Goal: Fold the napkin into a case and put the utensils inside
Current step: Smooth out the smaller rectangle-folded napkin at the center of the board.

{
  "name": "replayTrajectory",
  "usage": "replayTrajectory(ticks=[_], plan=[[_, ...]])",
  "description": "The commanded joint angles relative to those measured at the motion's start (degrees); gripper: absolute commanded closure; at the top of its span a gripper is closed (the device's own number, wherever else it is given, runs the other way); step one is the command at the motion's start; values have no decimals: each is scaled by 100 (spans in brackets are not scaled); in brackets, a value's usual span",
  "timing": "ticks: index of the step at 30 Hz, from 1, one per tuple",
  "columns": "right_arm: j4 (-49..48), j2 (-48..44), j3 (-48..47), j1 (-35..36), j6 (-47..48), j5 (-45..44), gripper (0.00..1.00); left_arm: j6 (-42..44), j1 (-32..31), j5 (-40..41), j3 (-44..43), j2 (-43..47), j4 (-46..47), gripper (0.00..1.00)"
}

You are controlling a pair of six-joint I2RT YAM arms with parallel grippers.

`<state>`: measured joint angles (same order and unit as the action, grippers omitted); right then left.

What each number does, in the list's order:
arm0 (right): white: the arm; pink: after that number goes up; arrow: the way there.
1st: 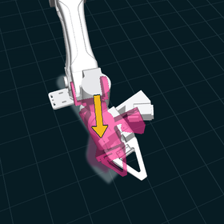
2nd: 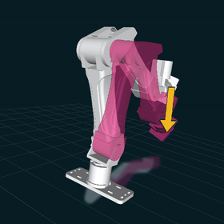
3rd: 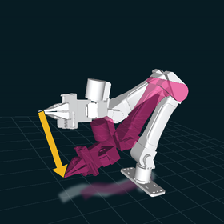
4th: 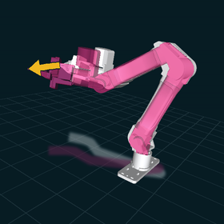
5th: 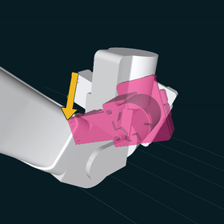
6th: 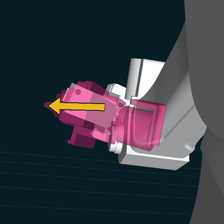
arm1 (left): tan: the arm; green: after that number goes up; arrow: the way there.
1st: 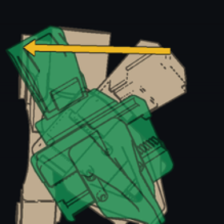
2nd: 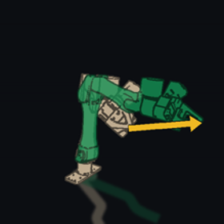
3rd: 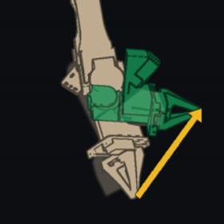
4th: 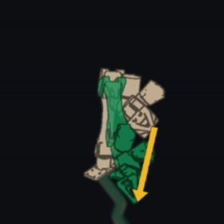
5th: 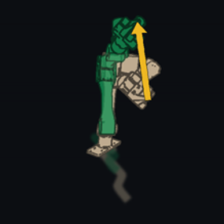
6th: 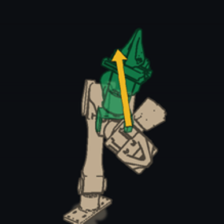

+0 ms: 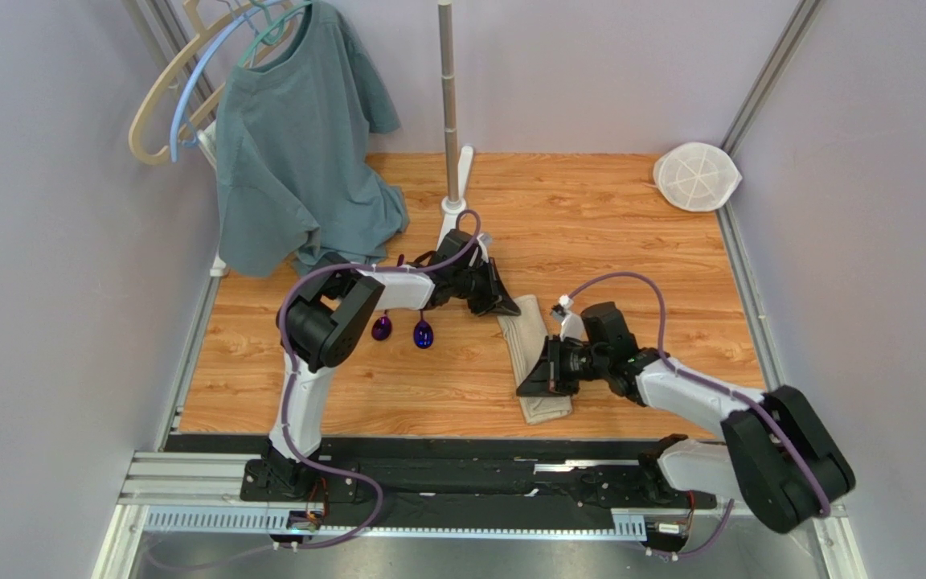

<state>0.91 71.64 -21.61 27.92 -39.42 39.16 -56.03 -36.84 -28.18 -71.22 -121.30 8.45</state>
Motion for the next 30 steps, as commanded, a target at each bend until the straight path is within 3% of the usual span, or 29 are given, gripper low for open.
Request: replayTrajectory(ticks=[1, 7, 10, 14, 16, 22, 24, 28, 30], plan=[[534, -388, 68, -347, 259, -260, 100, 163, 80, 103, -138, -140, -80, 100], [-774, 263, 964, -410, -301, -5, 100, 250, 89, 85, -164, -158, -54, 100], [-469, 18, 957, -402, -286, -145, 100, 285, 98, 85, -217, -184, -71, 100], [855, -1009, 483, -410, -40, -478, 100, 338, 116, -20, -270, -210, -89, 100], [1034, -1362, 316, -498, 13, -628, 100, 373, 124, -90, -270, -193, -1, 100], [569, -127, 332, -674, 101, -462, 100, 768, 116, -292, -366, 79, 52, 99], [568, 8, 324, -674, 197, -646, 100, 1092, 116, -389, -567, 228, -281, 94], [1182, -298, -228, -674, 513, -892, 100, 1533, 124, -425, -665, 720, -729, 65], [1674, -492, -710, -674, 689, -1111, 100, 1804, 116, -320, -717, 1009, -1010, 55]])
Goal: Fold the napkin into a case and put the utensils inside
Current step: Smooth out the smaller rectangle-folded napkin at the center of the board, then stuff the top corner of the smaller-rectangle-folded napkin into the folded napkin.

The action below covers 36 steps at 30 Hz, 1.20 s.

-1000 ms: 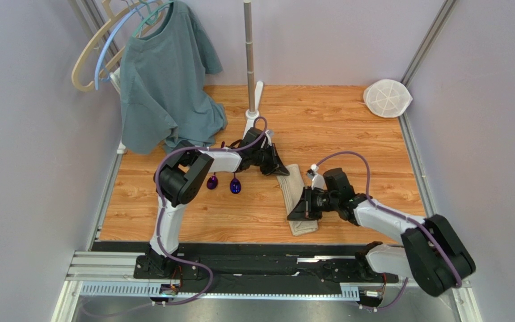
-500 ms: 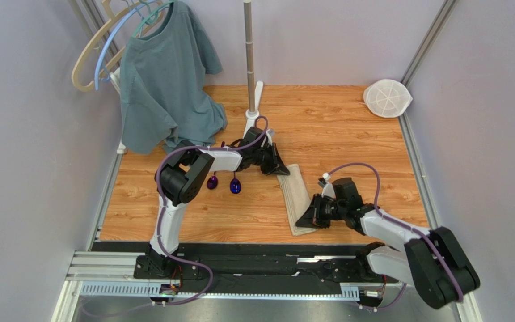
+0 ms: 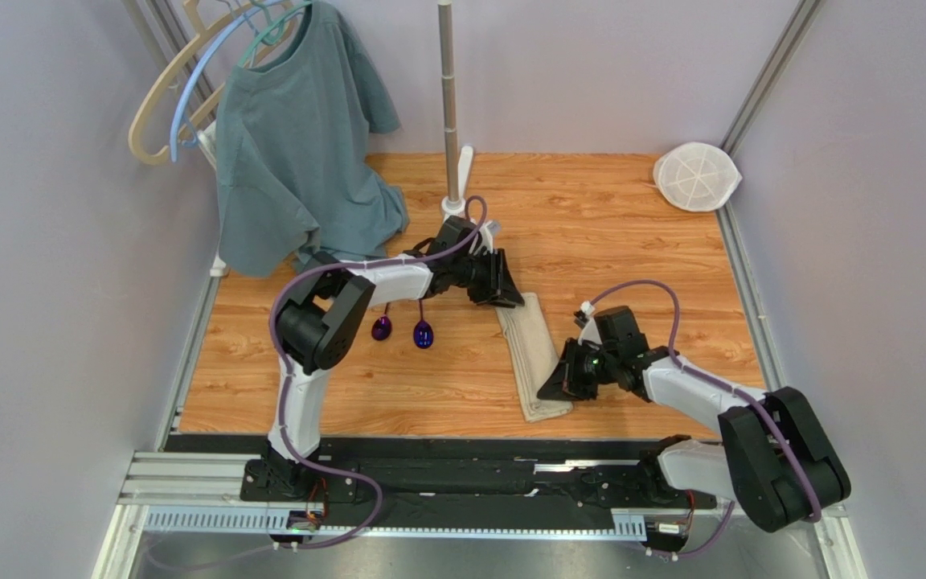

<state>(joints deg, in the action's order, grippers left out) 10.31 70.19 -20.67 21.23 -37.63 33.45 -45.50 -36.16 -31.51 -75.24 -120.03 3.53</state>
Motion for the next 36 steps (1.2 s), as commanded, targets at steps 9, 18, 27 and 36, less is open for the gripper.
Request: replayTrajectory(ticks=[9, 18, 27, 36], plan=[[1080, 502, -2423, -5, 1293, -1429, 80, 1219, 48, 953, -789, 1035, -1986, 42], [675, 1417, -3119, 4, 1372, -1227, 75, 1605, 57, 980, -1607, 94, -2454, 40], [332, 1796, -2943, 12, 1319, -1104, 75, 1640, 57, 857, -1819, -161, -2506, 50], [262, 2094, -3286, 65, 1328, -1157, 75, 1517, 57, 619, -1775, -267, -2409, 56]])
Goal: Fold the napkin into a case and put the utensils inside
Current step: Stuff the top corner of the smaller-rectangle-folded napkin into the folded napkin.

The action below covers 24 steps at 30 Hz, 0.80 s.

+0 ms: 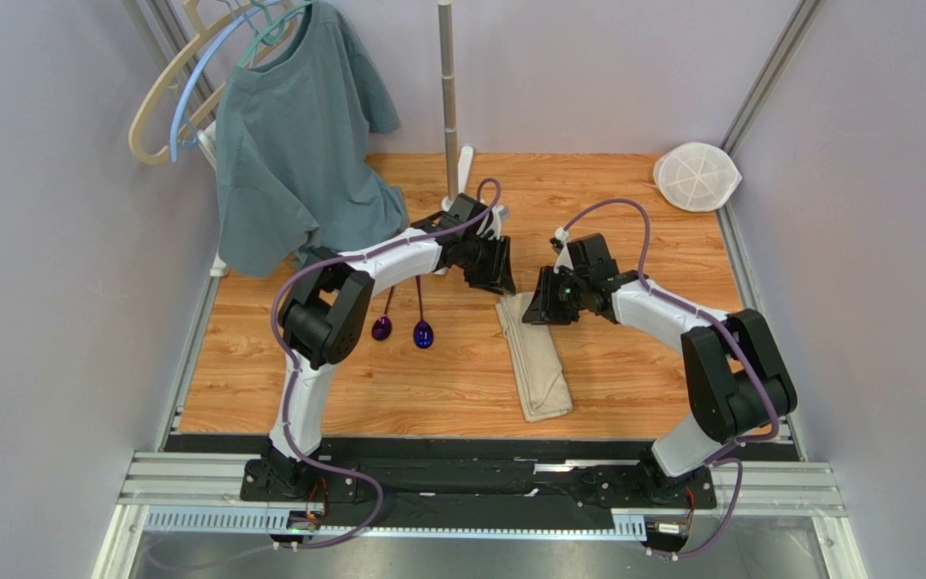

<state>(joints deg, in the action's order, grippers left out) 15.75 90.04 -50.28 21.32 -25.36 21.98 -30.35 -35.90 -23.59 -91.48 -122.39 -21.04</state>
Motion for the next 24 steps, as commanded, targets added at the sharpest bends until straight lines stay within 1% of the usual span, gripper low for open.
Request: replayTrajectory(ticks=[1, 5, 8, 10, 12, 14, 16, 17, 18, 21, 22, 23, 24], plan=[[-292, 128, -368, 65, 102, -1, 75, 29, 22, -146, -151, -22, 21, 55], [-318, 233, -412, 118, 120, -9, 75, 125, 22, -84, -185, -13, -67, 52], [-406, 286, -395, 188, 128, -36, 74, 99, 30, -163, -177, -5, -76, 55], [-476, 286, -395, 214, 120, -123, 75, 73, 22, -207, -151, -39, -6, 55], [-590, 268, -351, 293, 181, -193, 73, 82, 30, -294, -177, -83, -41, 57], [-617, 251, -359, 381, 233, -421, 66, 82, 30, -321, -203, -127, -58, 61], [-625, 251, -386, 434, 365, -649, 66, 82, 30, -330, -168, -119, -58, 64], [-643, 225, -368, 469, 400, -729, 66, 82, 30, -330, -168, -110, -67, 73], [-687, 198, -351, 487, 462, -800, 66, 90, 22, -321, -177, -127, -76, 77], [-757, 146, -289, 496, 550, -993, 65, 99, 22, -339, -195, -101, -102, 79], [-784, 137, -246, 496, 602, -1063, 65, 73, 30, -339, -177, -75, -94, 82], [-827, 119, -202, 496, 629, -1081, 65, 56, 22, -339, -160, -57, -50, 89], [-967, 76, -149, 496, 647, -1099, 64, -23, 30, -391, -151, -31, -6, 92]])
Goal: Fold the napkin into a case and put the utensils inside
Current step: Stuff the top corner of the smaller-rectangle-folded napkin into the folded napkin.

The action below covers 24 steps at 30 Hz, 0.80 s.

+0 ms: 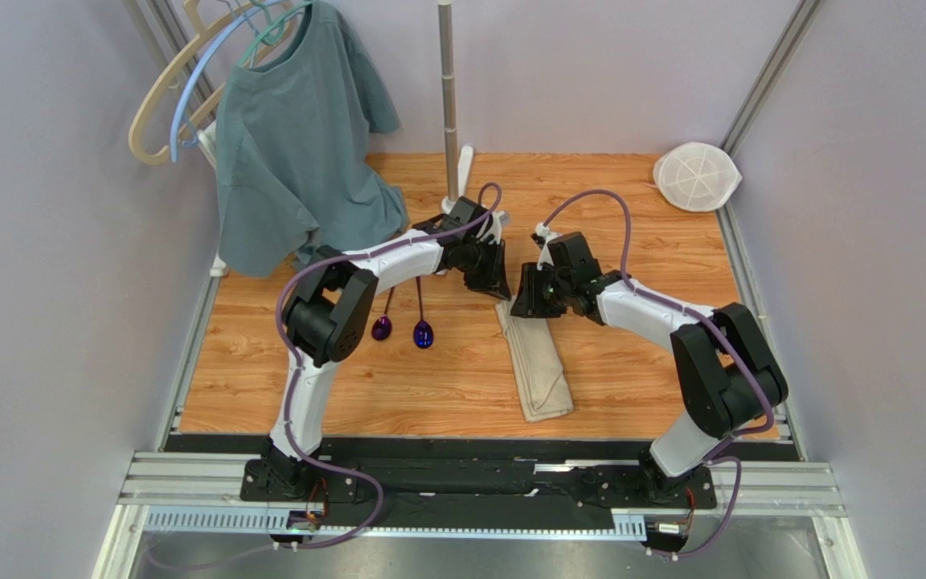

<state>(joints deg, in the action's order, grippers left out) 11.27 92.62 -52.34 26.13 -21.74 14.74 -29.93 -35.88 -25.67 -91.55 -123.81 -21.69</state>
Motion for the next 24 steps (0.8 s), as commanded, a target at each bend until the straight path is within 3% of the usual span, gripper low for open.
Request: replayTrajectory(ticks=[1, 5, 13, 24], plan=[[-607, -200, 179, 15, 328, -402, 64, -117, 54, -236, -101, 164, 112, 94], [-1073, -305, 504, 50, 363, -384, 63, -416, 81, -526, -118, 208, 288, 100], [-2304, -560, 1085, 260, 354, -507, 63, -1717, 222, -1238, 427, 366, 1158, 100], [-2611, -561, 1261, 516, 486, -1192, 61, -2823, 248, -1265, 840, 524, 1606, 100]])
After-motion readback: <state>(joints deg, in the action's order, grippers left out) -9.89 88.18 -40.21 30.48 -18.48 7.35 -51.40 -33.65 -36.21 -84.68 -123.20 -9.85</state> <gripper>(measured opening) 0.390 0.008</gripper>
